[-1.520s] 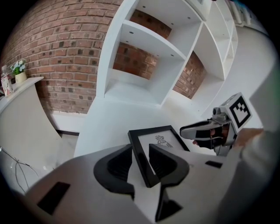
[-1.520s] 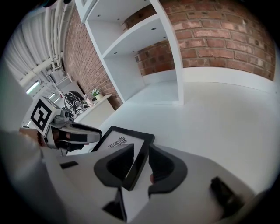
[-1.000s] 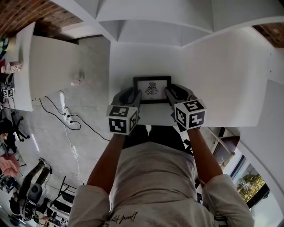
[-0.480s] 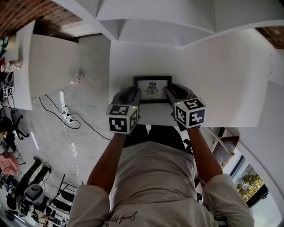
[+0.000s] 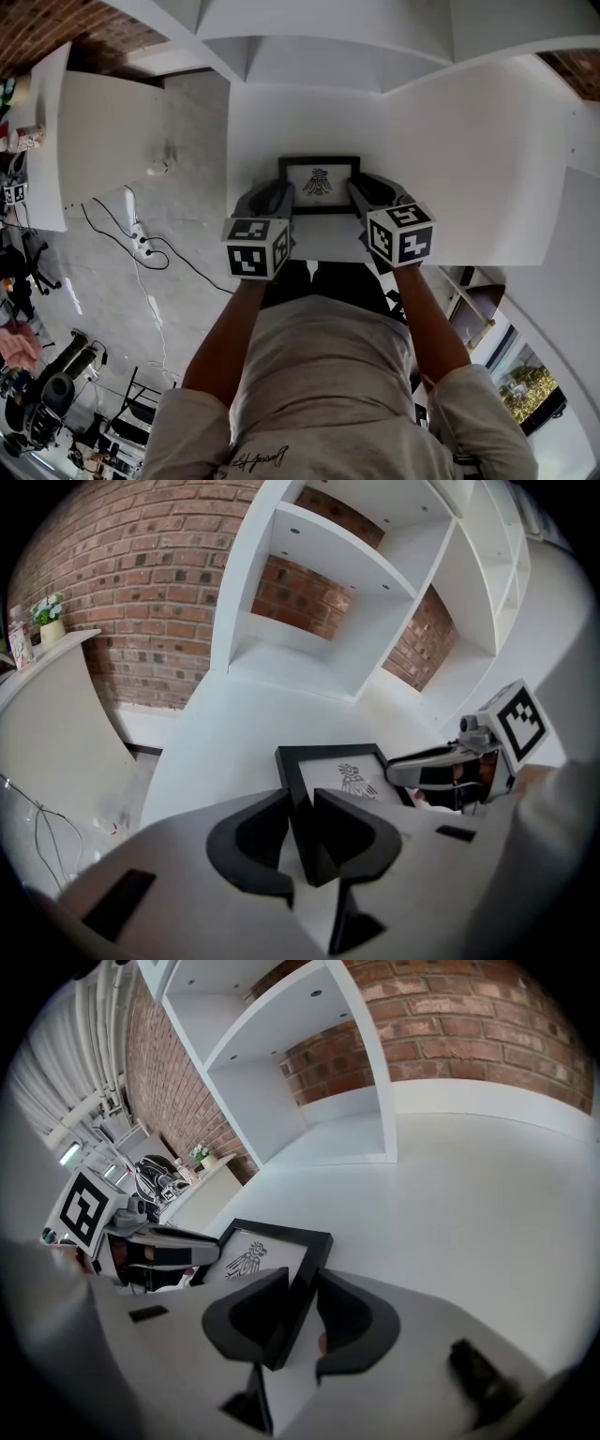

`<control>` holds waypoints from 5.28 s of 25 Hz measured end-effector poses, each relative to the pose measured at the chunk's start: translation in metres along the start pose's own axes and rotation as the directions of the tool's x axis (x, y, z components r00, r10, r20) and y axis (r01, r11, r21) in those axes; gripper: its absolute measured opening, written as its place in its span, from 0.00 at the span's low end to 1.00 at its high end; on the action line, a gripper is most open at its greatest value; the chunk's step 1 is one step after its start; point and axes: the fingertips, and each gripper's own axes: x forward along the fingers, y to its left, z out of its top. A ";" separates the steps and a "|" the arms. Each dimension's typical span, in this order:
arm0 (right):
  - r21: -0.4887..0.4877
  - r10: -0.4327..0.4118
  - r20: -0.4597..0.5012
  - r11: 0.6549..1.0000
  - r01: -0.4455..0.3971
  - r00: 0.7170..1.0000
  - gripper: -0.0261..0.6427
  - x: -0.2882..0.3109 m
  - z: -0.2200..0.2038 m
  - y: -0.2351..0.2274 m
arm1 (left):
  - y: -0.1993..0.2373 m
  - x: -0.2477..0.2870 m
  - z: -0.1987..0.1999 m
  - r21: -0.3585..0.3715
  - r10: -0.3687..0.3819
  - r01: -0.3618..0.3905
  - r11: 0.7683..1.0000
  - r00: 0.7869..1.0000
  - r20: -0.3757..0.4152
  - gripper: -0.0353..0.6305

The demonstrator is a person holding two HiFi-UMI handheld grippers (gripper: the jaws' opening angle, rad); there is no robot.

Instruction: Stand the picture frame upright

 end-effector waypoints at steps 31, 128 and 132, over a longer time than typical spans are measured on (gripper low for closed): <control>-0.115 0.033 0.055 0.993 -0.026 0.998 0.19 -0.016 0.033 0.023 | 0.004 -0.033 0.021 0.011 0.044 -0.045 0.999 0.993 0.114 0.19; -0.071 -0.062 0.374 0.993 0.095 0.926 0.16 0.056 0.202 0.035 | 0.111 -0.012 0.176 0.140 0.132 -0.196 0.970 0.918 0.374 0.16; -0.071 -0.063 0.374 0.993 0.097 0.925 0.16 0.055 0.202 0.034 | 0.110 -0.010 0.175 0.135 0.131 -0.193 0.972 0.919 0.373 0.16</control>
